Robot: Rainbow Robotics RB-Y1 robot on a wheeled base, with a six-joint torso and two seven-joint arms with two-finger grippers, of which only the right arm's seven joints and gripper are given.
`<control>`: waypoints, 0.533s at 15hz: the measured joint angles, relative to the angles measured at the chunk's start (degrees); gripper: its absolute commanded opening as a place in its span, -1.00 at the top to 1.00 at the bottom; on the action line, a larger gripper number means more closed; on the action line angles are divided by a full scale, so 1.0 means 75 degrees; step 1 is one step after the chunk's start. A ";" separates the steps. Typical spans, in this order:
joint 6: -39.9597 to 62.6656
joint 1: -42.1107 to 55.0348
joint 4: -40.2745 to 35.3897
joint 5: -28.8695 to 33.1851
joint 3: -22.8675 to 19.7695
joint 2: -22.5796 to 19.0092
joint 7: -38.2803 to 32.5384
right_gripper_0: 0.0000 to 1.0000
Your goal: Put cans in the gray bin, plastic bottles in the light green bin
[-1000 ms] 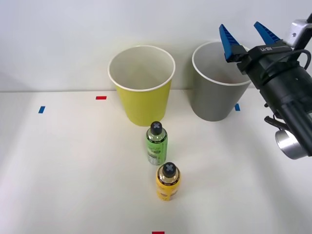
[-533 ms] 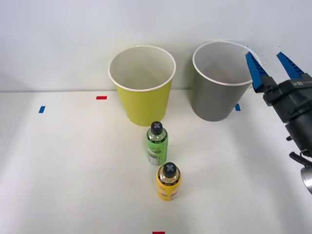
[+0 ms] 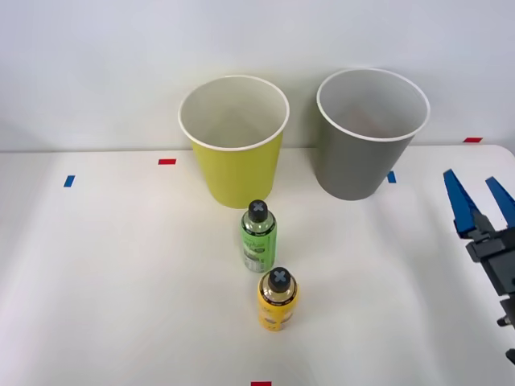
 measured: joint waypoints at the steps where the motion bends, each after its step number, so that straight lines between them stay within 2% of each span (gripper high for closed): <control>1: -0.0009 0.0142 -0.0003 0.0115 -0.0038 0.0152 0.0048 -1.00; 5: -0.0113 0.0741 0.0000 0.0333 -0.0180 0.0956 0.0305 -1.00; 8: -0.0306 0.1277 -0.0001 0.1060 -0.0360 0.1570 0.0403 -1.00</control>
